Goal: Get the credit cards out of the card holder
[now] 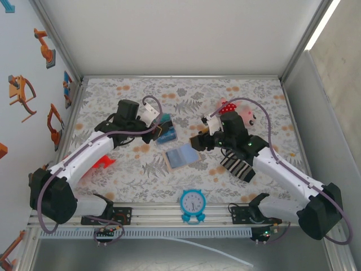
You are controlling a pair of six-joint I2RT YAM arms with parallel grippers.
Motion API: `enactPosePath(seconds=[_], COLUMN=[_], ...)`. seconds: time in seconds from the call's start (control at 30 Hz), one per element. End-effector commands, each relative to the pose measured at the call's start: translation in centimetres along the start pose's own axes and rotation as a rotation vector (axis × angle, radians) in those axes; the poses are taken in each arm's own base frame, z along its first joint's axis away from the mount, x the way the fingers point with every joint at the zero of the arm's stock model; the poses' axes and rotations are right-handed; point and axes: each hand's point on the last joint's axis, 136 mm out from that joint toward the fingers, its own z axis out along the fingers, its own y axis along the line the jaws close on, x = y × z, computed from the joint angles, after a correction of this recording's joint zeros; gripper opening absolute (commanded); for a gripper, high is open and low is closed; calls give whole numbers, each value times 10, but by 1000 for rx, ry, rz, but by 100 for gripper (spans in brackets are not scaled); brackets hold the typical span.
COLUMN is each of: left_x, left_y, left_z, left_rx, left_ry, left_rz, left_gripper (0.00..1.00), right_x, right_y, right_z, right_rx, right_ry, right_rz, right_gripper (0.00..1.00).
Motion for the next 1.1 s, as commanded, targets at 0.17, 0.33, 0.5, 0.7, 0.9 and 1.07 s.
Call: enactPosePath(seconds=[0.17, 0.33, 0.5, 0.7, 0.9, 1.07], left_x=[-7, -12, -17, -16, -5, 0], left_y=[39, 48, 51, 58, 63, 68], left_z=[26, 45, 62, 81, 95, 99], left_rx=[-103, -78, -31, -10, 11, 11], left_ry=[29, 29, 21, 46, 87, 101], left_rz=[211, 294, 347, 369, 376, 370], left_gripper=[0, 0, 0, 0, 0, 0], right_x=[8, 10, 11, 15, 14, 14], right_y=[-44, -45, -43, -45, -45, -45], right_z=[9, 15, 16, 15, 14, 15], right_rx=[244, 238, 229, 242, 246, 242], right_ry=[87, 90, 83, 98, 94, 98], right_rz=[63, 87, 100, 105, 101, 102], right_gripper=[61, 61, 61, 61, 61, 61])
